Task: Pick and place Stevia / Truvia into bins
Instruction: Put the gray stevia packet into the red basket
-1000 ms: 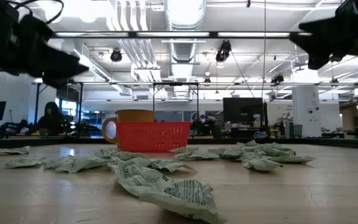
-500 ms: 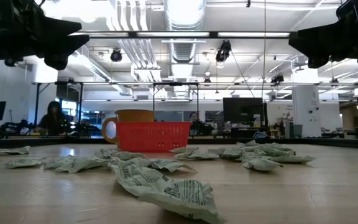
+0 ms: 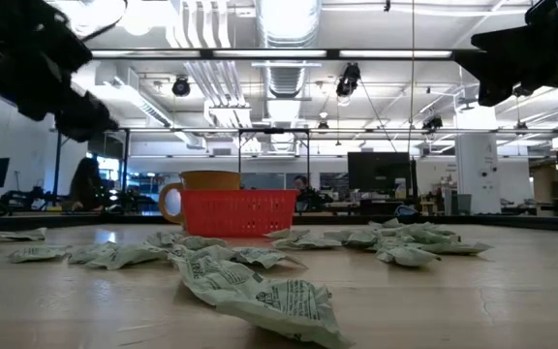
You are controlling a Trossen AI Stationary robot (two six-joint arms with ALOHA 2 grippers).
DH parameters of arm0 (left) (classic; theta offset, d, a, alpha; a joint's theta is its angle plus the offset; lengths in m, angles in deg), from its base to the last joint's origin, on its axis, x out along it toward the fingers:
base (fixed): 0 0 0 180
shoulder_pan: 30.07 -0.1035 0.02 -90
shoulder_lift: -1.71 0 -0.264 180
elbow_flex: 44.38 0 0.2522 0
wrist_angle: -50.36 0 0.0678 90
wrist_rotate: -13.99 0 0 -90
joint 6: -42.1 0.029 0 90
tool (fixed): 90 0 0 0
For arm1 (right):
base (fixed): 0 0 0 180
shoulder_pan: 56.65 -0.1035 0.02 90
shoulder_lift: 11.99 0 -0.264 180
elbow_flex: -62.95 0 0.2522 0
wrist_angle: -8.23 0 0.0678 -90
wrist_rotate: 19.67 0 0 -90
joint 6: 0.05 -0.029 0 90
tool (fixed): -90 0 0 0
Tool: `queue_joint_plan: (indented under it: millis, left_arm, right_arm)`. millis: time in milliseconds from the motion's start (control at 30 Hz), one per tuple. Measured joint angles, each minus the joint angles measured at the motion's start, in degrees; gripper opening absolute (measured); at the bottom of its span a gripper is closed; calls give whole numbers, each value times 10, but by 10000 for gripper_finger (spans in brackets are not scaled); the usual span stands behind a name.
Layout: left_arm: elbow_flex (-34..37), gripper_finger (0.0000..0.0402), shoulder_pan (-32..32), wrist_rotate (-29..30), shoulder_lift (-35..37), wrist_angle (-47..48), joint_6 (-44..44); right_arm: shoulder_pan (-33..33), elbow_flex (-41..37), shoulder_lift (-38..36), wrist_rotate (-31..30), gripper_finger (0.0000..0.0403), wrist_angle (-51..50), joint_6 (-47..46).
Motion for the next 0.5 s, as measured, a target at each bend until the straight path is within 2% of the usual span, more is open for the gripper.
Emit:
queue_joint_plan:
  millis: [67, 167, 267, 400, 433, 500]
  left_arm:
    - [-11, 185, 10, 33, -37, 10, -6]
    - [-30, 185, 18, 40, -92, 8, -7]
    - [-53, 185, 18, 79, -166, -24, -33]
    - [-111, 185, 24, 85, -283, -50, -41]
    - [-132, 185, 28, 85, -312, -45, -39]
    - [-185, 185, 34, 81, -367, 29, -33]
  right_arm:
    - [0, 0, 0, 0, 176, 0, 0]
    - [0, 0, 0, 0, 176, 0, 3]
    - [0, 0, 2, 0, 176, 2, 11]
    - [0, 0, 2, 0, 176, 15, 32]
    - [0, 0, 2, 0, 176, 18, 35]
    - [0, 0, 2, 1, 176, 24, 34]
